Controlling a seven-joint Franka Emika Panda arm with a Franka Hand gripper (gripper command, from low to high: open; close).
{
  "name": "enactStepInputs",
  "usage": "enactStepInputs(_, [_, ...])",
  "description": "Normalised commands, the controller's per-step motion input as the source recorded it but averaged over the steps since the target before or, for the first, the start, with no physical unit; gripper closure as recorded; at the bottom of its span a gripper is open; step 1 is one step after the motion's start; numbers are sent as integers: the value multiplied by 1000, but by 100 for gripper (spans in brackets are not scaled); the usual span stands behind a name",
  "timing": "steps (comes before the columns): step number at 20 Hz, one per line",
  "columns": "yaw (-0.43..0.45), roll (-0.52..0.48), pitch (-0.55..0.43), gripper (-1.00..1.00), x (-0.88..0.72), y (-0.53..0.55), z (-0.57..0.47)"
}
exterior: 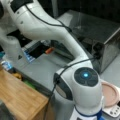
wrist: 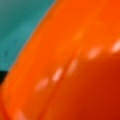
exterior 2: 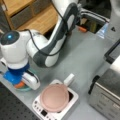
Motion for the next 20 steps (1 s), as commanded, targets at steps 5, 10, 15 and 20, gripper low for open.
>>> enactStepInputs(5, [-124, 160, 127, 100, 77, 164, 336])
enactStepInputs(10, [-154, 137, 113, 100, -22, 162, 293])
enactStepInputs(15, [-174, 112, 57, 100, -36, 189, 127])
enactStepInputs(20, [-166, 86, 39, 100, -70, 238, 88])
